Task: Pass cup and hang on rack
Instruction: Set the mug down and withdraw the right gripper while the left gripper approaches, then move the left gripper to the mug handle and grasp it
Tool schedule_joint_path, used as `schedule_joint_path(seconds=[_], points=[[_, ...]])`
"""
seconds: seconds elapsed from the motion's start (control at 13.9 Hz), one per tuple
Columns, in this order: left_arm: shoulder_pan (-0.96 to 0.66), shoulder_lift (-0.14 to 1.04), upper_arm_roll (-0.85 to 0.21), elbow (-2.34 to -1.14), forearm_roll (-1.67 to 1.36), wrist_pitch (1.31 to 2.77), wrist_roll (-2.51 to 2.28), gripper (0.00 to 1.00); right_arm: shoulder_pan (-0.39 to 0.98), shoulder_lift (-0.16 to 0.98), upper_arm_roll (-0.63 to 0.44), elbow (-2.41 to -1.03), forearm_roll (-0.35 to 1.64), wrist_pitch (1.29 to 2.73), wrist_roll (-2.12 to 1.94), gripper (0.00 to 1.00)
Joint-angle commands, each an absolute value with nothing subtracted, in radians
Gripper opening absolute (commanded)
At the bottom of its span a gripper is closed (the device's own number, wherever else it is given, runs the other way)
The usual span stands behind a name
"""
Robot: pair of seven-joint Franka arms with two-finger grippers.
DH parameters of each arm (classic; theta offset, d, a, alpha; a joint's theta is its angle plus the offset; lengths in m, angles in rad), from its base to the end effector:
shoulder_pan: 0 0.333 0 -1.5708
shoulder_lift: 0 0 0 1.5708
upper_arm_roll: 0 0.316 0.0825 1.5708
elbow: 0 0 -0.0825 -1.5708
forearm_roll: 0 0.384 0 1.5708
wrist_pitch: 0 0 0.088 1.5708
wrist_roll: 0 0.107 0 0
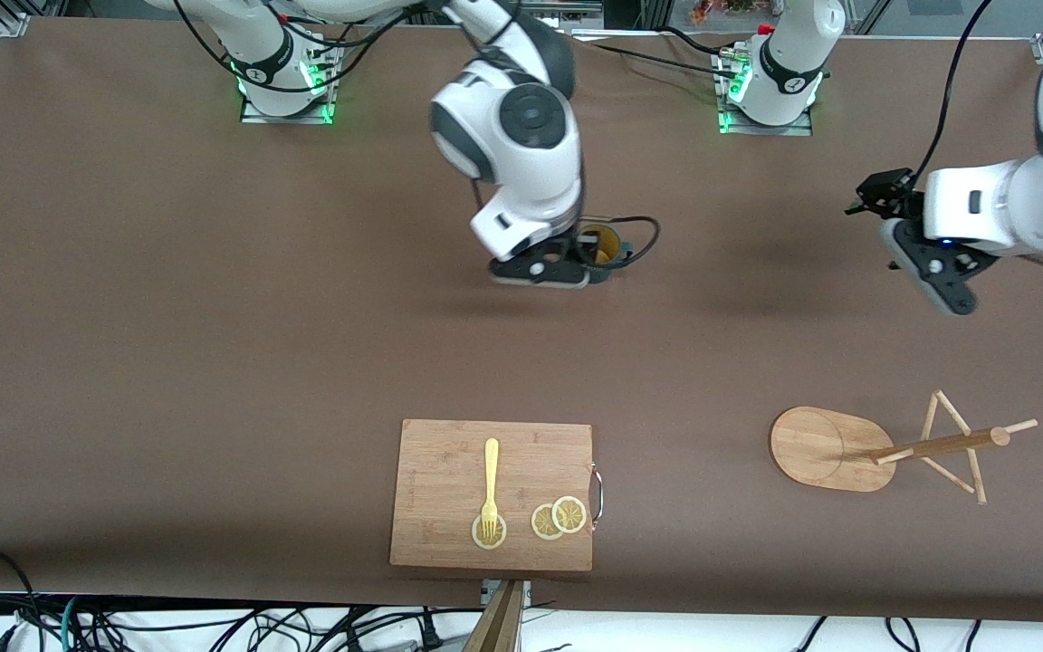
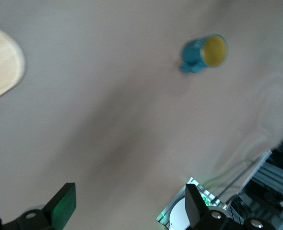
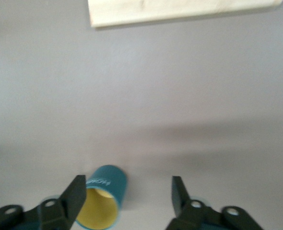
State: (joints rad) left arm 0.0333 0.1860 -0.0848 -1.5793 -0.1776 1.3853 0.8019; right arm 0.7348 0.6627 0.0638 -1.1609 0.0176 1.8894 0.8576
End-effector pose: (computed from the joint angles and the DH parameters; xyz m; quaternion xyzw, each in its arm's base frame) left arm 0.5729 -0.0475 0.5056 0.8897 -0.4049 -0.1393 0.1586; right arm 0.5295 0.5265 0.4149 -0.9983 0.0393 -0.0022 0.0435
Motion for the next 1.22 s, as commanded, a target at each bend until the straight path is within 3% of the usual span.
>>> schedule_joint_path(seconds=[0.0,0.43,0.79,1.15], points=[[0.032,0.169,-0.087,-1.701,-0.267,1.467,1.013,1.00,0.611,0.565,0.077,-1.183,0.055,1.754,0.697,1.00],[0.032,0.094,-0.110,-2.026,-0.475,1.770,1.285,1.00,0.372,0.333,0.017,-1.339,0.143,1.651,0.507,1.00],[0.020,0.092,-0.118,-2.271,-0.764,2.060,1.661,1.00,0.365,0.161,-0.211,-1.459,0.140,1.519,0.080,1.00],[-0.011,0.120,-0.153,-2.377,-1.014,2.187,1.919,1.00,0.367,0.072,-0.229,-1.543,0.061,1.511,0.049,1.00]])
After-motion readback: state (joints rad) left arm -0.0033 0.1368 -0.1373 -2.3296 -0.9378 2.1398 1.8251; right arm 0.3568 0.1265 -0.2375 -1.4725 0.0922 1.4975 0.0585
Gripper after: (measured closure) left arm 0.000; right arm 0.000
